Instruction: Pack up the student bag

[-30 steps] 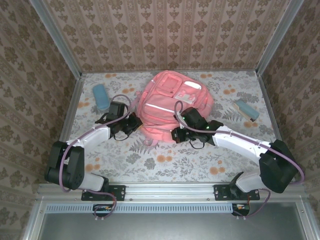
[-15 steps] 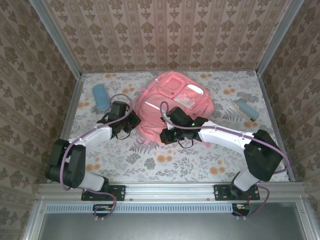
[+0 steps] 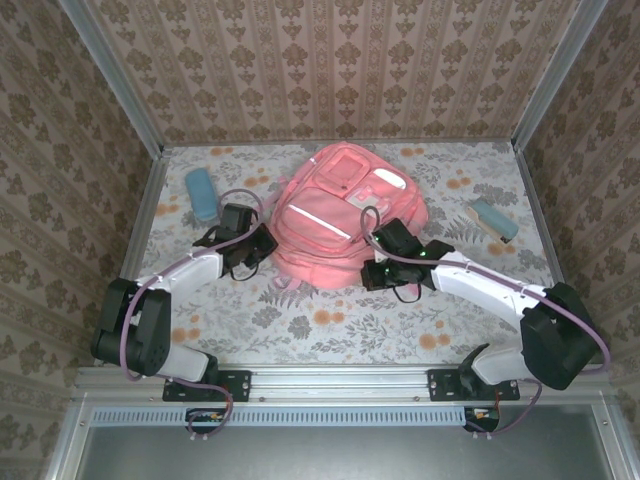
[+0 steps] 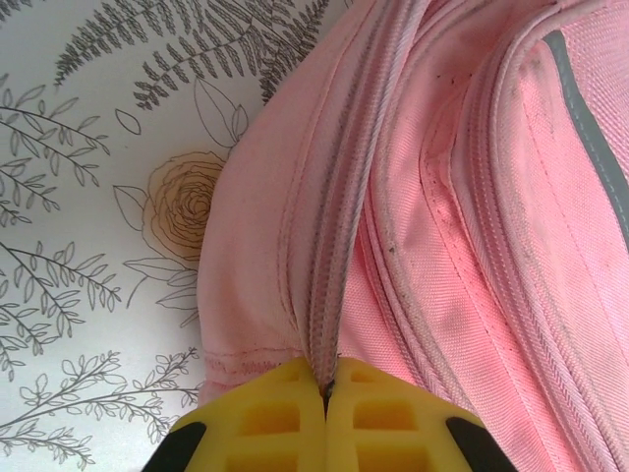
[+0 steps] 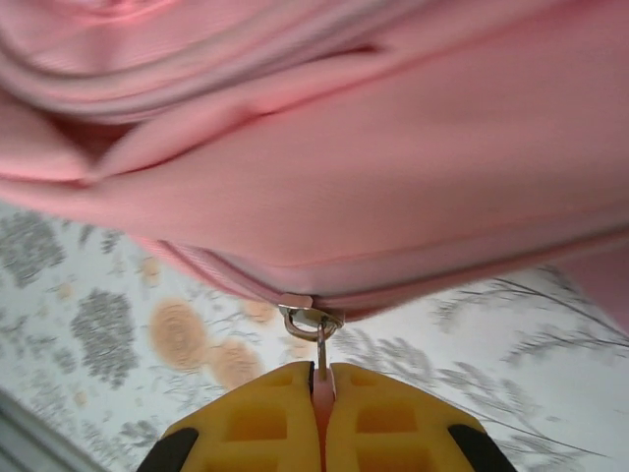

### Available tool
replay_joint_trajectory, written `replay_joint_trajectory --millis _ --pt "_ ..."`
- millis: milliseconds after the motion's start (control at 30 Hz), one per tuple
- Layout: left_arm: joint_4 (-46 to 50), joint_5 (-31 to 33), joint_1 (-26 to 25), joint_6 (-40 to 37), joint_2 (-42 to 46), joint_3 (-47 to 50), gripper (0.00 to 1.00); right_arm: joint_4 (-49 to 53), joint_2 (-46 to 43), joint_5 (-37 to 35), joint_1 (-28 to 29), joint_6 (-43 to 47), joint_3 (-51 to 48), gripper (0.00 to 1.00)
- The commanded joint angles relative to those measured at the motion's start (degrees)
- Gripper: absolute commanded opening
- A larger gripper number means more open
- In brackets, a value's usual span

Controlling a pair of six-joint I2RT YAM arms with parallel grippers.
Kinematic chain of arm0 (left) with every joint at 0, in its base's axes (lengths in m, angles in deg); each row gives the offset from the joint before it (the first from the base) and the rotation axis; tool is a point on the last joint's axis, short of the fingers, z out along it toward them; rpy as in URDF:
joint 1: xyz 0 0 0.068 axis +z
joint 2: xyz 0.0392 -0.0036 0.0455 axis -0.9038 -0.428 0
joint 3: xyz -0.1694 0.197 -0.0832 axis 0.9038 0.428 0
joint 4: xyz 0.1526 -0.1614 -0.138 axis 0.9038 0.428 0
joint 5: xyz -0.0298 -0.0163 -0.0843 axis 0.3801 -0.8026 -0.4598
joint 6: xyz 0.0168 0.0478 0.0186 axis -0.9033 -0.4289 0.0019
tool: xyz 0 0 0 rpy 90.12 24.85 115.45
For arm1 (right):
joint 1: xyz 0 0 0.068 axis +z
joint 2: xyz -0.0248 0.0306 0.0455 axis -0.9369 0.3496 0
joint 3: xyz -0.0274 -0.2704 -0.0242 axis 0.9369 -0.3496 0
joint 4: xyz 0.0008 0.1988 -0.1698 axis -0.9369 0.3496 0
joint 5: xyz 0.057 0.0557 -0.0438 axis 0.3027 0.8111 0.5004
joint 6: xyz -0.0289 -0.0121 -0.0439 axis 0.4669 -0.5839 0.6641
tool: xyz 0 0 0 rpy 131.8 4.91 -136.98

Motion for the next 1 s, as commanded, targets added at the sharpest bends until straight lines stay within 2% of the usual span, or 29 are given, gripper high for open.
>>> replay_joint_trajectory --millis 0,333,567,600,700,767,800,867,967 --pt "1.3 6.6 2.1 -2.0 0.4 -0.5 0.0 4.3 -0.7 -7.6 -3.2 0.3 -0.5 0.0" --pt "2.3 4.3 2.7 -2.9 1.8 0.3 0.0 0.3 6.6 -12.1 -14.9 -0.3 2.2 0.0" --pt "2.3 -0.7 2.2 -4.2 5.0 0.8 0.02 0.1 10.9 -12.8 -17.4 -0.3 7.8 0.02" --pt "2.9 -1.0 2.0 -4.5 5.8 0.8 0.09 0.2 10.8 -12.8 -17.5 0.0 8.3 0.06" --pt "5.6 -2.1 1.4 -6.6 8.5 0.3 0.44 1.8 9.7 -11.3 -17.6 2.2 9.5 0.24" --pt "9.0 -1.5 0.3 -10.4 10.5 -1.3 0.59 2.5 6.7 -11.4 -17.6 2.9 8.8 0.47" --pt "11.0 -0.5 -0.4 -12.4 11.3 -2.2 0.64 2.3 4.8 -11.7 -17.7 2.7 8.0 0.58" --pt "14.7 1.8 -2.2 -17.4 12.5 -4.8 0.73 1.5 1.8 -11.4 -18.1 2.2 6.5 0.7" --pt "17.3 2.6 -4.8 -25.4 11.1 -9.1 0.77 0.5 -1.3 -9.1 -19.3 1.2 5.8 0.79"
